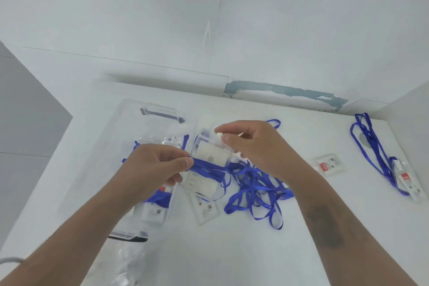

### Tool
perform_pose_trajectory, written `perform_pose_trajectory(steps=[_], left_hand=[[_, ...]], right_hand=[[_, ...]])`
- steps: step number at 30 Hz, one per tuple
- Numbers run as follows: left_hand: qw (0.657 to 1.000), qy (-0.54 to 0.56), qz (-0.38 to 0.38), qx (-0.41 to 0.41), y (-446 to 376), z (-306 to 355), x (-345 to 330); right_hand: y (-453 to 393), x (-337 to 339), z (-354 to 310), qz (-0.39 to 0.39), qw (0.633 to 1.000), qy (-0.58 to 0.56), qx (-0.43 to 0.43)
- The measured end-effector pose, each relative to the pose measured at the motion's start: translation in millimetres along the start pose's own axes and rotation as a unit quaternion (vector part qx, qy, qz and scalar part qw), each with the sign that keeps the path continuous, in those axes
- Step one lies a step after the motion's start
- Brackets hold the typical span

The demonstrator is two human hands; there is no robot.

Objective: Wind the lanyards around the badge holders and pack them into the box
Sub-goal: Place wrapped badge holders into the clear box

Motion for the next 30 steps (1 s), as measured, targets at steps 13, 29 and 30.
perform_pose_trajectory(steps=[13, 29, 30], left_hand=[[0.992, -0.122, -0.022, 0.03, -35, -51, 104], [0.934, -0.315, -0.076, 0.149, -95, -132, 56], [0.93, -0.327, -0.076, 0.149, -98, -135, 55]], right_hand=[[-67, -110, -87, -0.037, 0.961, 0.275, 0.002], [-118, -176, -50, -0.12, 0.855, 0.503, -0.042], [-119, -178, -48, -0.12, 0.856, 0.5, -0.045]])
Point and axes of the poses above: each hand's wrist, its own y-axis away from the middle knuckle, its own x-axis out of the back of the hand, z = x × y, the point moved 3 cm from there along -y, towards the middle knuckle, and after that the axes turned 5 degrees about -x, right-handed, at the moved point
